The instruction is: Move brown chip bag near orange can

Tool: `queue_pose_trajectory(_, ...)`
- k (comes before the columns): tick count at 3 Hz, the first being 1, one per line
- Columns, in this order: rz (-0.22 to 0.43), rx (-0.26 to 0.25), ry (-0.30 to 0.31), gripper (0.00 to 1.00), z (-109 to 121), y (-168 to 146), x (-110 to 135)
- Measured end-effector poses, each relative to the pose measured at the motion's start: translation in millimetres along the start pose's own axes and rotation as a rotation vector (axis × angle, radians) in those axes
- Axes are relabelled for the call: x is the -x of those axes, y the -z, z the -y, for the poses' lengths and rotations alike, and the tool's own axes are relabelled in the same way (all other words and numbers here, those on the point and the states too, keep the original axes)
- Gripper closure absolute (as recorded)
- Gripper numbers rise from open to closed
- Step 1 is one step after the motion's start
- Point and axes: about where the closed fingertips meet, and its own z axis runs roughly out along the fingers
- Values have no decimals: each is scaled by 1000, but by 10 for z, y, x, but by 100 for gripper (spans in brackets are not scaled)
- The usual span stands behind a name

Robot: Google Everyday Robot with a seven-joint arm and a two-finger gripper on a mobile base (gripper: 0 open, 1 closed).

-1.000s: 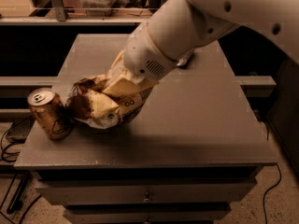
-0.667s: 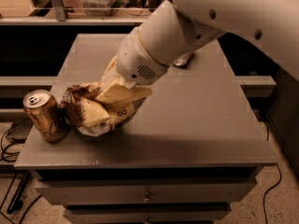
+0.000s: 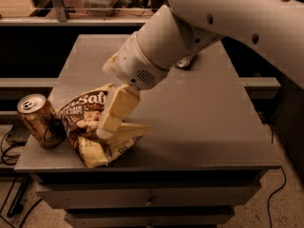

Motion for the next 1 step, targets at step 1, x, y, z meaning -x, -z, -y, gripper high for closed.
queue_pose_trajectory(1,0,0,0,0,0,0,1)
